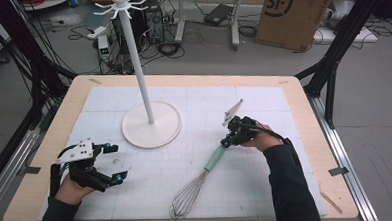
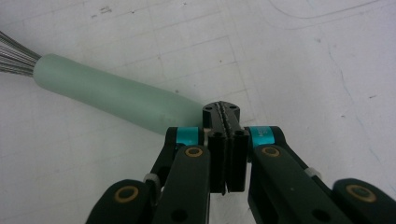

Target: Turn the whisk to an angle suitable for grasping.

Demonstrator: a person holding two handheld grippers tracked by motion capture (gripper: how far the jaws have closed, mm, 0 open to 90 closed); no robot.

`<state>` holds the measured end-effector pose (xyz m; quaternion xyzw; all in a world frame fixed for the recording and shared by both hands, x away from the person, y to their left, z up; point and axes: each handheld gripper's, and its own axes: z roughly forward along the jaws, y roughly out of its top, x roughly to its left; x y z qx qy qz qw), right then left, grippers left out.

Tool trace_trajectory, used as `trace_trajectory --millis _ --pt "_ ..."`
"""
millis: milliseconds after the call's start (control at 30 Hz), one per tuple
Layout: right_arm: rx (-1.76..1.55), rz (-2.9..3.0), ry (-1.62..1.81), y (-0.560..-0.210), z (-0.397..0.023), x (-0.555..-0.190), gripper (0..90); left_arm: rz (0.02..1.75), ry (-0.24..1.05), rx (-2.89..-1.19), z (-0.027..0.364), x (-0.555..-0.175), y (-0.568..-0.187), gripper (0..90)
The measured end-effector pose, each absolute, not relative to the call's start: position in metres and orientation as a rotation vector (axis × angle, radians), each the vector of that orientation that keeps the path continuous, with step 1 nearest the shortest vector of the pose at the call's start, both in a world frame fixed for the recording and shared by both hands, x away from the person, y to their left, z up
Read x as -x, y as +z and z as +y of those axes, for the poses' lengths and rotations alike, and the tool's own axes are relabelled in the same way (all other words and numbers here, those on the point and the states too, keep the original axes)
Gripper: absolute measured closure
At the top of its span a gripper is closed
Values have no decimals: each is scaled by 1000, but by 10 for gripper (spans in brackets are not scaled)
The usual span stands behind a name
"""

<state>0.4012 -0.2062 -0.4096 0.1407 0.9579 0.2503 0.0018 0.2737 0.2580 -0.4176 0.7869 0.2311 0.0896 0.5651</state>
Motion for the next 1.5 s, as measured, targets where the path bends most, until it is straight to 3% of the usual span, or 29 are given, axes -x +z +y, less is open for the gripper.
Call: trace_trajectory --millis 867,1500 --pt "-421 2993 804 -409 -201 -406 899 545 200 -1869 256 -275 -420 20" --pt "-328 3033 778 -398 -207 -381 899 542 196 -1872 256 -274 -420 20"
